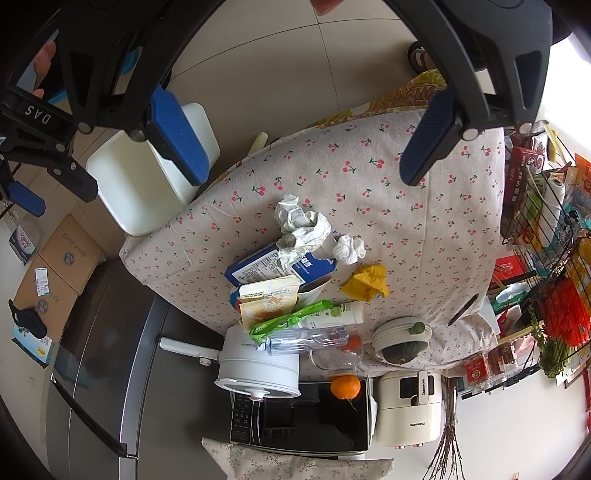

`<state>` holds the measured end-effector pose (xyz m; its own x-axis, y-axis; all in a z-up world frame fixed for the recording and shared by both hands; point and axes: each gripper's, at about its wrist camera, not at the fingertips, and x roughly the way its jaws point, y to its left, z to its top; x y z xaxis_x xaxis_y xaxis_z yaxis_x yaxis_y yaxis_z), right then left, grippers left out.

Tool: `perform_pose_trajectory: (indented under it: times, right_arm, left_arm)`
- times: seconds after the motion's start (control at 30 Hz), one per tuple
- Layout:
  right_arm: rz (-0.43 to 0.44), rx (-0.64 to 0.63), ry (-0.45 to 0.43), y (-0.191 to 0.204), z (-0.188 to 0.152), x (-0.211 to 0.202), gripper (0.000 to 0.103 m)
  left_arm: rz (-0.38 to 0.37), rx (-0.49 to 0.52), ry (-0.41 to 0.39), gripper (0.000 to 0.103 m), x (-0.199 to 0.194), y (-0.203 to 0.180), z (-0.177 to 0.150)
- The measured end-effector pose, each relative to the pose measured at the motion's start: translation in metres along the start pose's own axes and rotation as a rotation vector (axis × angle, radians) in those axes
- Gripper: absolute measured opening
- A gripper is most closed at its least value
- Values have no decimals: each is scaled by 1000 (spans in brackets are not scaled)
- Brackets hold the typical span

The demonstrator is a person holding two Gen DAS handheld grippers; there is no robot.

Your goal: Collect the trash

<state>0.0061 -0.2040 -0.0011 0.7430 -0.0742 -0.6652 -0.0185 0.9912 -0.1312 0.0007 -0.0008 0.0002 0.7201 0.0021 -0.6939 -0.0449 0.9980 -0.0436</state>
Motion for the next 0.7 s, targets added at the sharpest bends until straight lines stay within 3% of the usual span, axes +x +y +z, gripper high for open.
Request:
perform_pose_trajectory:
  times: [0.7]
  right_arm:
    - [-7, -7, -1, -1, -3, 1, 103]
  left_arm:
    - [4, 2, 4, 103, -3, -4, 2]
